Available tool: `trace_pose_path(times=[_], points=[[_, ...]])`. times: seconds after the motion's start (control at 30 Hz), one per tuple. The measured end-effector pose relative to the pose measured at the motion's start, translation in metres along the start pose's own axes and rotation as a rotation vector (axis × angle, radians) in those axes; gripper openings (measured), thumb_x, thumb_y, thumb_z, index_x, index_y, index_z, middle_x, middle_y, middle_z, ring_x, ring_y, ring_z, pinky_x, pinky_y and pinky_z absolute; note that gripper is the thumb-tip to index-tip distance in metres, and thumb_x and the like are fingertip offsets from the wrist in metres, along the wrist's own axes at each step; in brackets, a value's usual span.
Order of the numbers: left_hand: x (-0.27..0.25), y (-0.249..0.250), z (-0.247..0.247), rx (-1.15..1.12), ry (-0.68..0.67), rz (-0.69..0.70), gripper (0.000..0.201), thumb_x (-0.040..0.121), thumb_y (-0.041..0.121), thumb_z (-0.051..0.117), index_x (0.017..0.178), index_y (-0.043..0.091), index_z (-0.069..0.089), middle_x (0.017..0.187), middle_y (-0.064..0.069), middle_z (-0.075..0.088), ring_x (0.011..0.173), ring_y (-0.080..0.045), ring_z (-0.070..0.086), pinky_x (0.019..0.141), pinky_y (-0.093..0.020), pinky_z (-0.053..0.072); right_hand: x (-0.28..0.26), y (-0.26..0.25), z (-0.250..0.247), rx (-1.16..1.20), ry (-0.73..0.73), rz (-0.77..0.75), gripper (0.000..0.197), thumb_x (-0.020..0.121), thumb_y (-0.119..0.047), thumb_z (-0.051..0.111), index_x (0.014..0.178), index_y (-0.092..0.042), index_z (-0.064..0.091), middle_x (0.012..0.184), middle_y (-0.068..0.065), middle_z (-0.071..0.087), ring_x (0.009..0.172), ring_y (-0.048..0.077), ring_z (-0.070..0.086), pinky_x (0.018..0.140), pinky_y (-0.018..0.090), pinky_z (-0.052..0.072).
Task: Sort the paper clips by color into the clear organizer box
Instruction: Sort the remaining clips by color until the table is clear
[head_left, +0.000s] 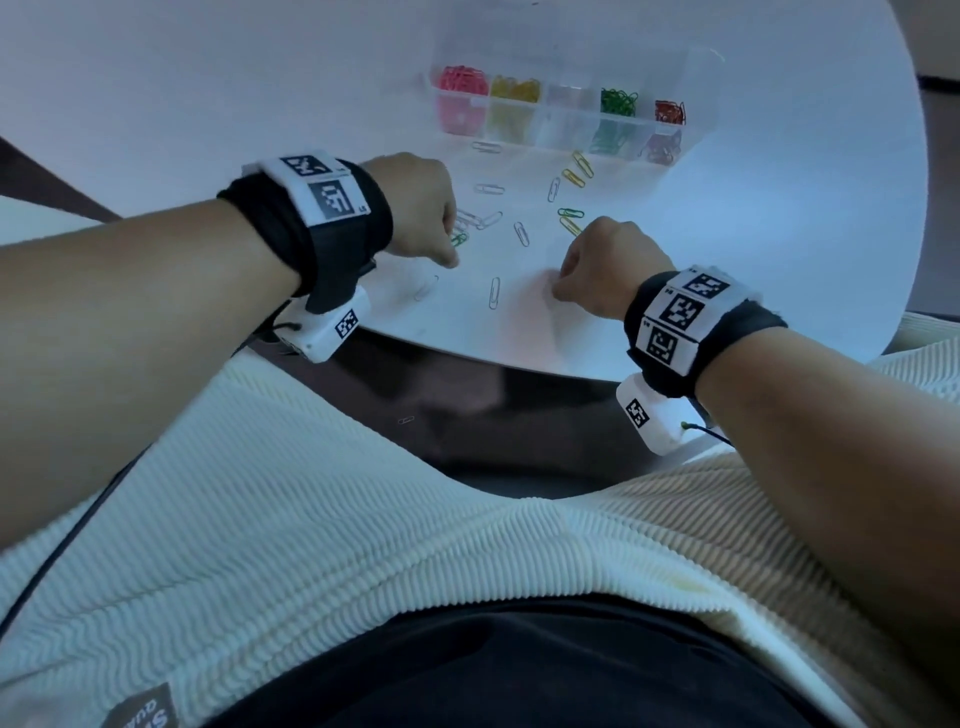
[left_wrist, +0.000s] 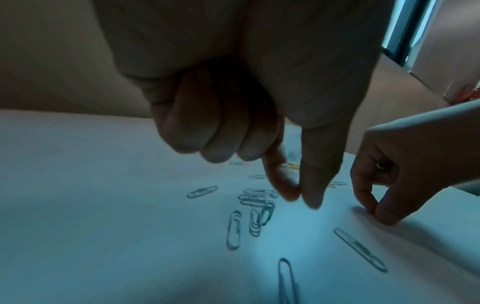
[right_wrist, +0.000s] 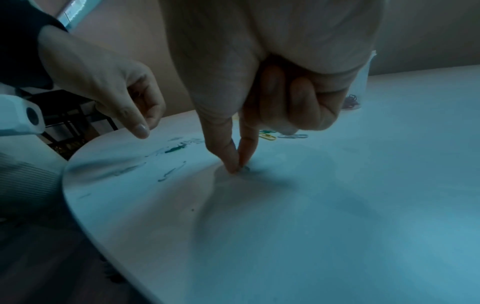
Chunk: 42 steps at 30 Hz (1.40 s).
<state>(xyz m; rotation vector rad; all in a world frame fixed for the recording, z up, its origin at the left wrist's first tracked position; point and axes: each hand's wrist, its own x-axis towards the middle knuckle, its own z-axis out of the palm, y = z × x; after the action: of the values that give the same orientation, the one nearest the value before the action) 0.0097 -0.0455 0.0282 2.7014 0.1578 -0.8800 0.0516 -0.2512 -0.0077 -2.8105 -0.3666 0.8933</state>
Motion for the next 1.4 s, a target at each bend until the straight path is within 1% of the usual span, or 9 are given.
trace_pose_path(times=[0.17,0.43,0.63,0.83,0.93,1.03,1.17,1.3,1.4], points=[[-0.004,0.011,0.002,0.226,-0.072,-0.05,0.032,0.079,0.037,0.074,0.071,0.008,0.063,0.068,-0.006,0.064,0.058,-0.023,0.056,0.053,-0.026,0.039,-0.004,-0.002,0.005,-0.08,-0.051,0.011,0.035,0.078,-0.034,0.076,0.098,-0.008,0.066,0.091,0.009,0.066,0.079,0.029,0.065,0.072,0.034,0.056],[-0.006,0.024,0.018,0.407,-0.119,-0.03,0.026,0.082,0.023,0.067,0.067,0.012,0.05,0.06,-0.002,0.051,0.049,-0.019,0.046,0.05,-0.023,0.037,-0.014,-0.002,0.007,-0.073,-0.118,0.01,0.027,0.084,-0.036,0.058,0.071,-0.014,0.05,0.074,0.002,0.055,0.071,0.024,0.059,0.06,0.027,0.045],[-0.005,0.023,0.021,0.387,-0.135,-0.028,0.03,0.084,0.031,0.06,0.064,0.014,0.045,0.059,-0.001,0.047,0.049,-0.02,0.044,0.051,-0.023,0.036,-0.016,-0.007,-0.002,0.616,-0.239,0.054,0.024,0.091,-0.015,0.041,0.067,-0.014,0.037,0.06,0.002,0.035,0.053,0.02,0.029,0.051,0.026,0.025],[0.001,0.019,-0.007,-0.535,-0.146,-0.14,0.023,0.087,0.023,0.035,0.066,0.017,0.039,0.056,-0.002,0.04,0.048,-0.017,0.026,0.049,-0.026,0.022,-0.019,-0.007,0.002,1.106,-0.561,0.073,0.027,0.095,-0.005,0.049,0.07,-0.013,0.043,0.06,0.011,0.057,0.048,0.022,0.047,0.05,0.03,0.051],[0.003,0.011,-0.027,-0.948,-0.102,-0.193,0.021,0.079,0.023,0.037,0.058,0.023,0.031,0.047,0.005,0.025,0.046,-0.014,0.013,0.045,-0.02,0.012,-0.016,-0.008,0.005,1.138,-0.592,-0.02,0.044,0.09,0.005,0.054,0.062,-0.019,0.031,0.056,0.007,0.05,0.045,0.018,0.037,0.044,0.024,0.038],[0.009,0.005,-0.038,-1.079,-0.069,-0.167,0.04,0.092,0.03,0.05,0.06,0.023,0.029,0.047,0.005,0.021,0.044,-0.014,0.013,0.043,-0.019,0.011,-0.012,-0.017,0.008,0.952,-0.397,-0.081,0.045,0.088,-0.008,0.067,0.06,-0.019,0.033,0.05,-0.003,0.034,0.043,0.014,0.025,0.041,0.022,0.024],[0.017,-0.001,-0.038,-1.156,-0.105,-0.174,0.038,0.096,0.033,0.049,0.064,0.022,0.031,0.052,0.004,0.02,0.049,-0.013,0.01,0.045,-0.021,0.008,-0.01,-0.026,0.015,0.402,-0.067,-0.227,0.023,0.081,-0.035,0.074,0.072,-0.021,0.059,0.056,-0.008,0.047,0.043,0.003,0.041,0.045,0.017,0.032],[0.023,-0.003,-0.033,-1.165,-0.077,-0.171,0.021,0.1,0.031,0.044,0.114,0.02,0.055,0.044,0.003,0.035,0.046,-0.012,0.019,0.039,-0.018,0.017,-0.006,-0.025,0.026,0.158,-0.044,-0.324,0.017,0.088,-0.029,0.065,0.103,-0.034,0.07,0.06,-0.011,0.047,0.056,0.006,0.049,0.052,0.02,0.035],[0.028,-0.004,-0.03,-0.985,-0.002,-0.152,0.019,0.102,0.022,0.041,0.097,0.015,0.058,0.05,0.001,0.042,0.048,-0.014,0.026,0.04,-0.019,0.026,-0.001,-0.023,0.026,0.074,-0.013,-0.317,0.021,0.09,-0.031,0.062,0.108,-0.039,0.071,0.068,-0.012,0.058,0.068,0.016,0.057,0.067,0.027,0.049]])
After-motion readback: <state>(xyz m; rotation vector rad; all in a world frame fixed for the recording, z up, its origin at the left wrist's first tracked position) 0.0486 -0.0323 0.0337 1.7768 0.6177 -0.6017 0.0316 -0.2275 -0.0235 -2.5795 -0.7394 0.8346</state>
